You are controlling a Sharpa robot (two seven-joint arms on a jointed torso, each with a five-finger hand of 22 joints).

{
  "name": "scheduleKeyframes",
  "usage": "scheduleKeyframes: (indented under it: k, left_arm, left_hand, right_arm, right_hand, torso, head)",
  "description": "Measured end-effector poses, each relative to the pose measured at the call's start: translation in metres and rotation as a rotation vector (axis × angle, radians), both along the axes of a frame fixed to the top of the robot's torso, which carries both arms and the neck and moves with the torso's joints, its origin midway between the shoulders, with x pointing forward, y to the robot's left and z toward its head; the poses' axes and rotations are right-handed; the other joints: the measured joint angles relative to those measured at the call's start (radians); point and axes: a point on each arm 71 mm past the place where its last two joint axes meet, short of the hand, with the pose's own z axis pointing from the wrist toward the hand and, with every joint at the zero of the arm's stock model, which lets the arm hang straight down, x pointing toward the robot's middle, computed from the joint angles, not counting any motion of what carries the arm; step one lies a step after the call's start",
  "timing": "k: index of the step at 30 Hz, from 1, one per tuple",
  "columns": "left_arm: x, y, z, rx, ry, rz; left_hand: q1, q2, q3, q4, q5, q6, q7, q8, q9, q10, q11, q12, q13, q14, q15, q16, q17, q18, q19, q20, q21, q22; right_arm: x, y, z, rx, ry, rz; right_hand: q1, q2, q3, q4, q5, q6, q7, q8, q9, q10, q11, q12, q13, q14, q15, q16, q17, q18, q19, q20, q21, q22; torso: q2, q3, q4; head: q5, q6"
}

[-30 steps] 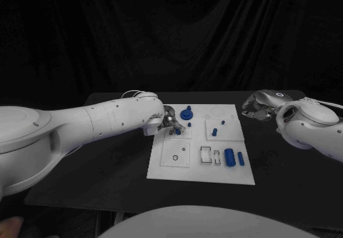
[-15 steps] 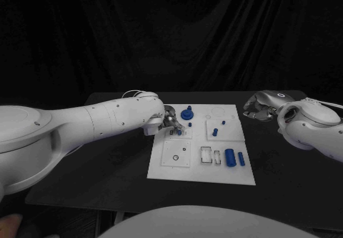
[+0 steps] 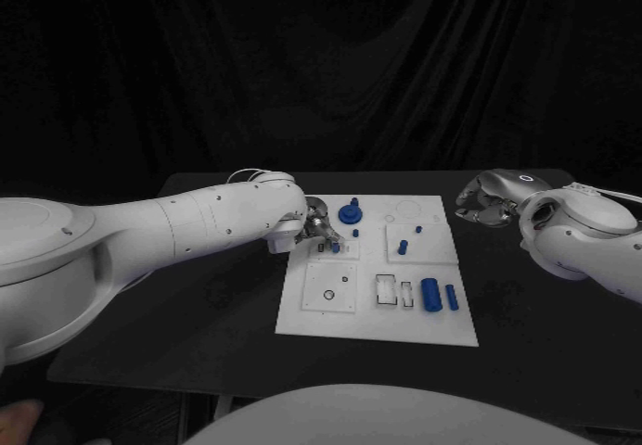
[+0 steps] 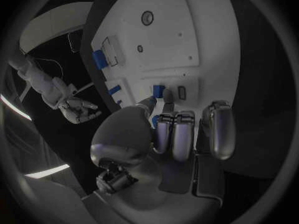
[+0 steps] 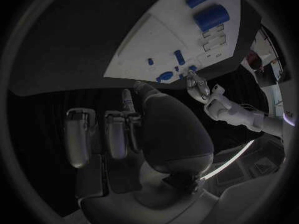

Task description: Assemble the parts on the task board

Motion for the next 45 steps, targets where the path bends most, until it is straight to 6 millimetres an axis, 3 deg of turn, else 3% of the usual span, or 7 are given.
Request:
scheduleKeyframes:
  k: [5,7,21,29,45]
  left_arm:
    - [-0.004,0.002,0.002,-0.027,-0.038,-0.008]
    - [-0.007,0.003,0.004,-0.037,-0.078,-0.014]
    - [-0.033,0.011,0.012,-0.007,-0.342,-0.053]
    - [-0.038,0.011,0.008,0.014,-0.369,-0.061]
    - [-0.040,0.001,-0.002,0.052,-0.345,-0.082]
  left_hand:
    - [-0.058,-0.019,-0.054,0.054,-0.068,-0.009,0.009,-0.016,-0.008,-0.002,0.002,0.000,0.000,0.000,0.000,0.000,0.001,0.000,0.000,0.000,0.000,0.000]
    - [-0.067,-0.024,-0.068,0.068,-0.080,-0.009,0.009,-0.016,-0.008,-0.004,0.004,0.000,0.000,0.000,0.000,0.000,0.001,0.000,0.000,0.000,0.000,0.000]
    - [-0.058,-0.015,-0.073,0.073,-0.057,-0.009,0.009,-0.029,-0.009,-0.004,0.004,0.000,0.000,0.000,0.000,0.000,0.001,0.000,0.000,0.000,0.000,0.000]
    - [-0.052,-0.009,-0.073,0.073,-0.037,-0.009,0.009,-0.031,-0.015,-0.004,0.004,0.000,0.000,0.000,0.000,0.000,0.001,0.000,0.000,0.000,0.000,0.000]
    - [-0.052,-0.009,-0.075,0.070,-0.032,-0.009,0.009,-0.035,-0.017,-0.004,0.004,0.000,0.000,0.000,0.000,0.000,0.000,0.000,0.000,0.000,0.000,0.000]
  right_arm:
    - [0.000,-0.001,0.000,-0.001,0.000,-0.003]
    - [0.000,-0.002,0.000,-0.001,0.001,-0.004]
    - [-0.001,-0.007,0.000,-0.004,0.001,-0.014]
    - [-0.001,-0.006,-0.001,-0.004,0.002,-0.013]
    - [-0.001,-0.005,-0.002,0.006,0.010,-0.019]
  right_hand:
    - [0.000,0.000,0.003,-0.003,0.000,0.000,0.000,0.000,0.000,0.000,0.000,0.000,0.000,0.000,0.000,0.000,0.000,0.000,0.000,0.000,-0.005,0.000]
    - [0.000,0.000,0.003,-0.003,0.000,0.000,0.000,0.000,0.000,0.000,0.000,0.000,0.000,0.000,0.000,0.000,0.000,0.000,0.000,0.000,-0.005,0.000]
    - [0.000,0.000,0.003,-0.003,0.000,0.000,0.000,0.000,-0.001,0.000,0.000,0.000,0.000,0.000,0.000,0.000,0.000,0.000,0.000,0.000,-0.005,0.000]
    - [0.000,0.000,0.003,-0.003,0.000,0.000,0.000,0.000,-0.001,0.000,0.000,0.000,0.000,0.000,0.000,0.000,0.000,0.000,0.000,0.000,-0.005,0.000]
    - [0.000,0.000,0.003,-0.003,0.000,0.000,0.000,0.000,-0.001,0.000,0.000,0.000,0.000,0.000,0.000,0.000,0.000,0.000,0.000,0.000,-0.005,0.000]
  torso:
    - [-0.001,-0.0002,-0.0005]
    - [-0.001,-0.0002,-0.0008]
    - [-0.001,0.0001,-0.0010]
    - [-0.002,0.0006,0.0011]
    - [-0.003,0.0015,0.0018]
  head:
    - [0.000,0.000]
    - [-0.001,0.000]
    - [0.002,0.000]
    - [0.003,0.000]
    - [0.000,0.000]
